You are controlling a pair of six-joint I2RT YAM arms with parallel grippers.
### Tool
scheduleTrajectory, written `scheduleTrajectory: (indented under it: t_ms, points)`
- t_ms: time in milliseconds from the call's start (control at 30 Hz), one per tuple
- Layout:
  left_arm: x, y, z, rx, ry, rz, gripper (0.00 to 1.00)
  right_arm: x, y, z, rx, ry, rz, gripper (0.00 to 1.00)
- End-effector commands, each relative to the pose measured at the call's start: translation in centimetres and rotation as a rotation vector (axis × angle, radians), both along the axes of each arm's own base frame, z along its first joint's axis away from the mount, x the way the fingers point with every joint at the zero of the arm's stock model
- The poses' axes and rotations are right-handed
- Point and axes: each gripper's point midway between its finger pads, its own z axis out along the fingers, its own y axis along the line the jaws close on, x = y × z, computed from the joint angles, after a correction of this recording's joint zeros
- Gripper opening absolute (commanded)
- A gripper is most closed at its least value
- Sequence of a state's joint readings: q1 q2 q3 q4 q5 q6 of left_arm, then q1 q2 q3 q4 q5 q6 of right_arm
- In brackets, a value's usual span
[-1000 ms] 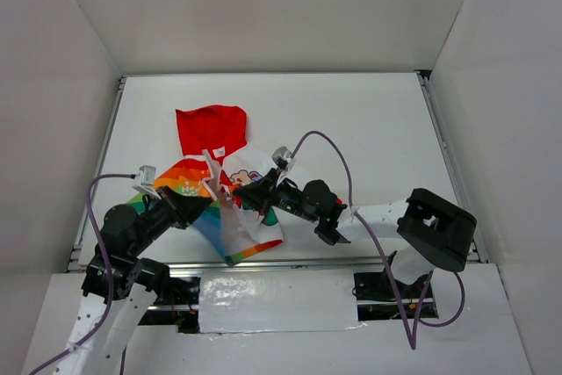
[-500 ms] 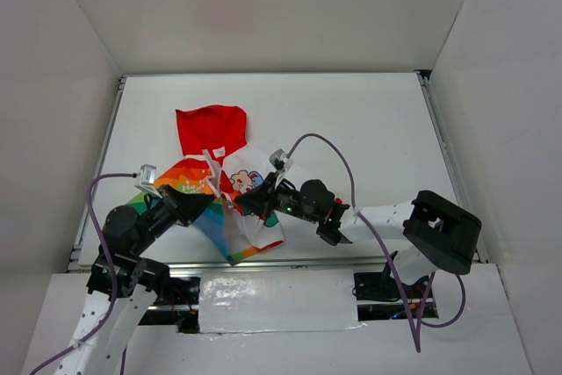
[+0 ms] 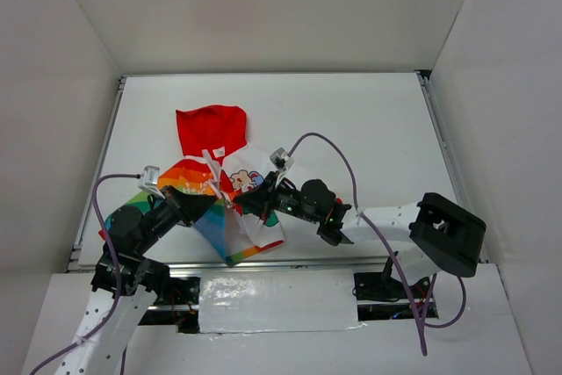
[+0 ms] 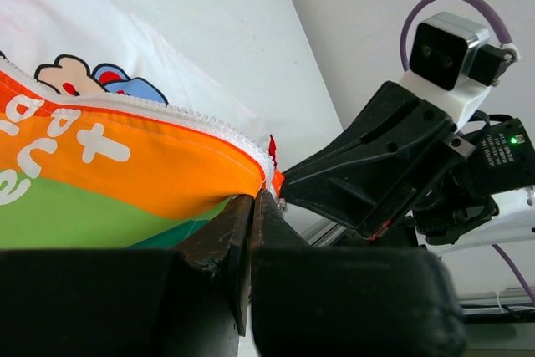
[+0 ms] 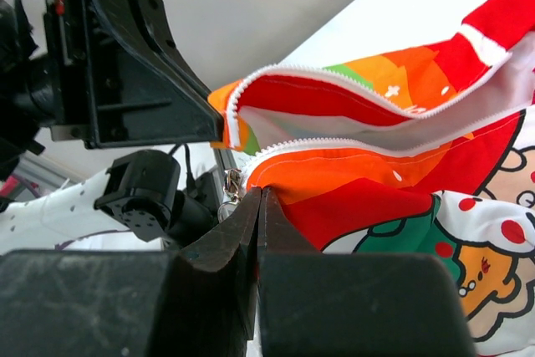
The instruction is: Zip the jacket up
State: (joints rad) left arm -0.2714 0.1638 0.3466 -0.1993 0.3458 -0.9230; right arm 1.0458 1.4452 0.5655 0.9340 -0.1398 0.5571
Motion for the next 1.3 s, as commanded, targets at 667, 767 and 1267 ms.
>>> scheduleTrajectory:
  t_ms: [667,767,1267]
  points:
    - [-0.4,-1.0,1.4,-0.14,0.013,-0.047,0.0,1.1,0.6,4.1,0.078,-0.066,-0.05,0.0]
    - [-0.3,-0.9,1.4,-0.135,0.013,-0.038,0.0,0.9,0.5,4.0,0.081,-0.063,-0.045,0.0]
    - [0.1,-0.5,1.0,-0.121,0.048,-0.003,0.0,0.9,1.3,3.9,0.026,-0.091,-0.087,0.0]
